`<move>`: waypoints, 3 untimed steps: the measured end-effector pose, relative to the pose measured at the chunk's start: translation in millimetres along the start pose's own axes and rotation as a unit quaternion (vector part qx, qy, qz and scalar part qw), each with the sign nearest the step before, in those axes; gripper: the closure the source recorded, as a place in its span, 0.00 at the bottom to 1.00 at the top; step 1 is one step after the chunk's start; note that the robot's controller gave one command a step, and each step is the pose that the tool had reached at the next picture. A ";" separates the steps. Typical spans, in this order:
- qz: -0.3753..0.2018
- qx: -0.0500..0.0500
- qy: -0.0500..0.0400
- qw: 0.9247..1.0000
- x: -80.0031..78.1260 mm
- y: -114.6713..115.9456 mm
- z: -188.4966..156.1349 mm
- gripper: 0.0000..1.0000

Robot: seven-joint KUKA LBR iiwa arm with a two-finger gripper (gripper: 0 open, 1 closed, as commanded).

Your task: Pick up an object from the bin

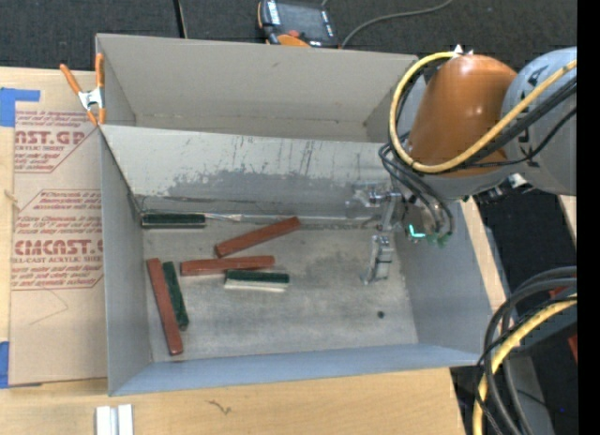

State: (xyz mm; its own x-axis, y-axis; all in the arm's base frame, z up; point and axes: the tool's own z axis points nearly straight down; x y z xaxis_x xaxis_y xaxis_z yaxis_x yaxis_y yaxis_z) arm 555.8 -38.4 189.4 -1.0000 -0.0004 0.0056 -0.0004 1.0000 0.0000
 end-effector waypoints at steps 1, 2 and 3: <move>0.070 -0.002 -0.004 0.998 -19.1 63.4 14.7 0.00; 0.079 -0.001 -0.001 0.997 -33.3 108.3 114.4 0.00; 0.079 -0.001 -0.004 0.997 -35.2 106.8 108.7 1.00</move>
Offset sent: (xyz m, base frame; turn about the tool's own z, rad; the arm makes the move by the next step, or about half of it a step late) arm 0.0185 0.0592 -0.0138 0.1459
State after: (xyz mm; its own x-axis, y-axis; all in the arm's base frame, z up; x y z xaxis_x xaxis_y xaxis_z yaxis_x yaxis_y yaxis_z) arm 590.4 68.4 80.5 -0.9874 0.1581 -0.0019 0.1581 0.9874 0.0017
